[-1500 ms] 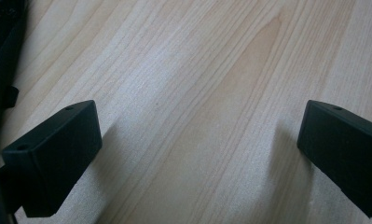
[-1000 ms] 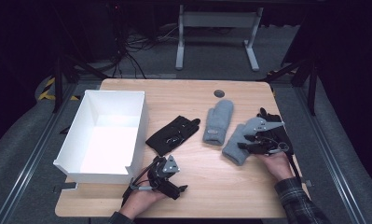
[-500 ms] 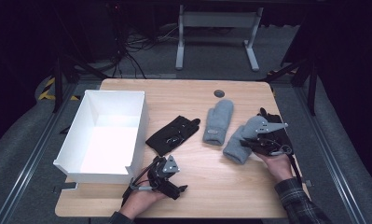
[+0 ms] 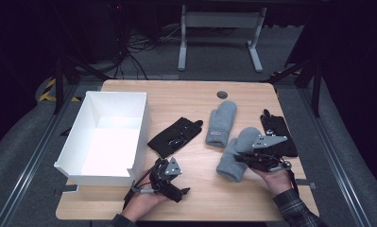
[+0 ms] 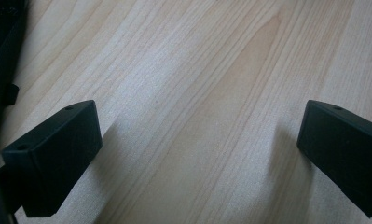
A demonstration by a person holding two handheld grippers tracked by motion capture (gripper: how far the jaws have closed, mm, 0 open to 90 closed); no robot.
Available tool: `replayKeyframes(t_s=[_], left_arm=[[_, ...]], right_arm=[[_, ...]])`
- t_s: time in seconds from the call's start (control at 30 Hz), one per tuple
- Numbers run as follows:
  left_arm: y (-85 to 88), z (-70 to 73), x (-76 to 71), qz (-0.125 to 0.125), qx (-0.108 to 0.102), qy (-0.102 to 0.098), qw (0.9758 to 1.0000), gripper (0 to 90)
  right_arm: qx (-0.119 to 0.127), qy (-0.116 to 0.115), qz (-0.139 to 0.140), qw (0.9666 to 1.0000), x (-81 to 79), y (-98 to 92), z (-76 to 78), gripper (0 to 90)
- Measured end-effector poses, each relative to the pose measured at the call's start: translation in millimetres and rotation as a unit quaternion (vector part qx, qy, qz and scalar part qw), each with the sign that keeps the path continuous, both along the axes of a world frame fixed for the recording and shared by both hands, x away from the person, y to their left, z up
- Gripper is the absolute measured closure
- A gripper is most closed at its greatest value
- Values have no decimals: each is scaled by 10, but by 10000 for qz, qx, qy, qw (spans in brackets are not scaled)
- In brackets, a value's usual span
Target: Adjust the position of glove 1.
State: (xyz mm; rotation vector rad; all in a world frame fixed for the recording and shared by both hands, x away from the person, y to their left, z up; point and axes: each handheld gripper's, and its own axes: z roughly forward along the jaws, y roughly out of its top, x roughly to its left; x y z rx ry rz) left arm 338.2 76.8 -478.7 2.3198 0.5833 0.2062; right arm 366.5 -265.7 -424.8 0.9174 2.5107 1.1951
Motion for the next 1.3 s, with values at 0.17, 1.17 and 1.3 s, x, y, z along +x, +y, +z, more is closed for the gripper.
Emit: replayKeyframes(t_s=[0.17, 1.17, 1.3], left_arm=[[0, 0, -1, 0, 0, 9, 10000, 2], [0, 0, 1, -5, 2, 0, 10000, 1], [0, 0, -1, -8, 3, 6, 10000, 1]], right_arm=[[-66, 95, 146, 9998, -146, 152, -48, 847], [-723, -6, -489, 9962, 659, -181, -128, 900], [-815, 83, -515, 9953, 587, -253, -152, 900]])
